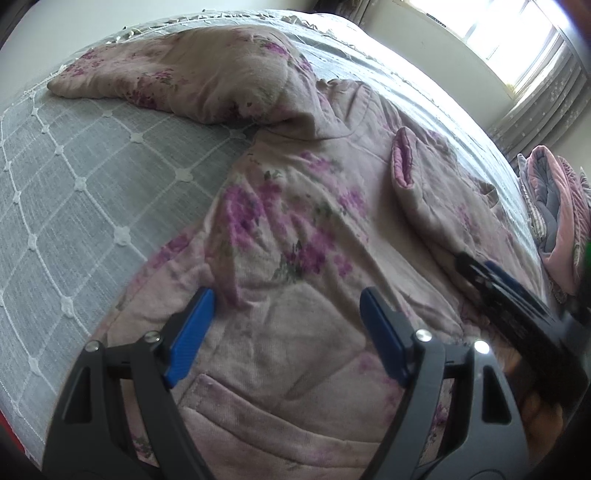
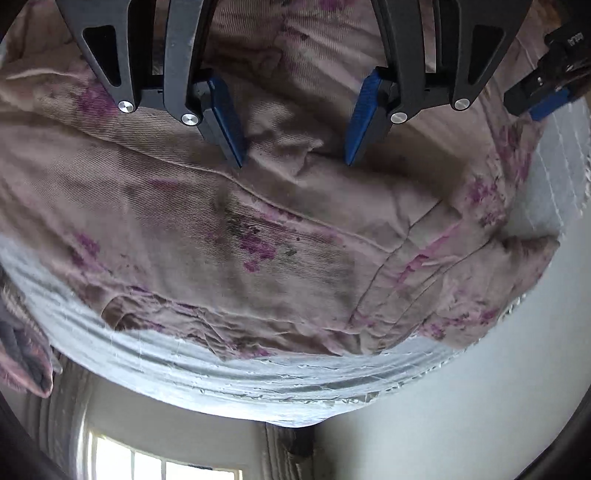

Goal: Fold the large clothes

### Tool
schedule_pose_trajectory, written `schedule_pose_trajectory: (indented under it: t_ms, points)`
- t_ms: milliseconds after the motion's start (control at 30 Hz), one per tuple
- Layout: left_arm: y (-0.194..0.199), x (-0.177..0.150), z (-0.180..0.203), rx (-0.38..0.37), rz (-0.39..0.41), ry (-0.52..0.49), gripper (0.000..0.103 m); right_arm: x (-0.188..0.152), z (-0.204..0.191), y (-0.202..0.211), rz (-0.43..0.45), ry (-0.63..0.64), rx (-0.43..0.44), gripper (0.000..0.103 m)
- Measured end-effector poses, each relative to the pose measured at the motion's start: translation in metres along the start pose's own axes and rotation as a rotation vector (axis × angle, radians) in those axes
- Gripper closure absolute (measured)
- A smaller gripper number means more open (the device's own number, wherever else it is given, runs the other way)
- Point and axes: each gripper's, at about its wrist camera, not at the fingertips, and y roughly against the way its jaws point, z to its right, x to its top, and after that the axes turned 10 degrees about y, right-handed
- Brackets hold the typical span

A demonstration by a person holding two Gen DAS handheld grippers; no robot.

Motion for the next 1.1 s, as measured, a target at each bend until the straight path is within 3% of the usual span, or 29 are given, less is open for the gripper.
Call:
schedule_pose_trajectory:
  t_ms: [100,167,233,367,433,500,600,700,800,900,1000,1100]
  points:
    - [0.002,0.004,-0.006,-0.024,-0.009,0.016,0.022,-0.010,-0.006,0.045,0.070,0.006,-0.031,0.043]
    - [0.005,0.007,-0.012,-0.039,-0.034,0.030,0.022,-0.029,-0.005,0.075,0.073,-0.045,-0.039,0.035]
    - [0.012,0.011,-0.021,-0.075,-0.044,0.055,0.022,-0.051,0.001,0.097,0.066,-0.092,-0.007,0.030]
    - [0.026,0.034,-0.055,-0.089,-0.023,0.136,0.022,-0.118,-0.001,0.135,-0.010,-0.218,0.162,0.028]
    - [0.033,0.046,-0.079,-0.089,0.016,0.194,0.022,-0.142,-0.004,0.147,-0.001,-0.234,0.189,0.027]
    - [0.035,0.059,-0.104,-0.082,0.055,0.245,0.022,-0.158,-0.004,0.155,0.025,-0.245,0.162,0.023]
    - [0.025,0.084,-0.138,-0.005,0.055,0.287,0.022,-0.178,0.004,0.152,0.032,-0.279,0.101,0.021]
    - [0.016,0.113,-0.169,0.026,0.054,0.337,0.022,-0.185,0.014,0.145,-0.005,-0.309,0.067,0.021]
    - [0.011,0.150,-0.197,0.088,0.110,0.400,0.022,-0.191,0.026,0.153,0.033,-0.323,0.010,0.021]
    - [0.002,0.194,-0.212,0.108,0.148,0.393,0.021,-0.198,0.040,0.157,0.054,-0.366,0.033,0.021]
    - [-0.013,0.230,-0.228,0.235,0.159,0.434,0.021,-0.197,0.042,0.159,0.062,-0.358,0.010,0.021]
    - [-0.022,0.248,-0.233,0.279,0.181,0.465,0.021,-0.197,0.042,0.161,0.069,-0.347,0.009,0.021]
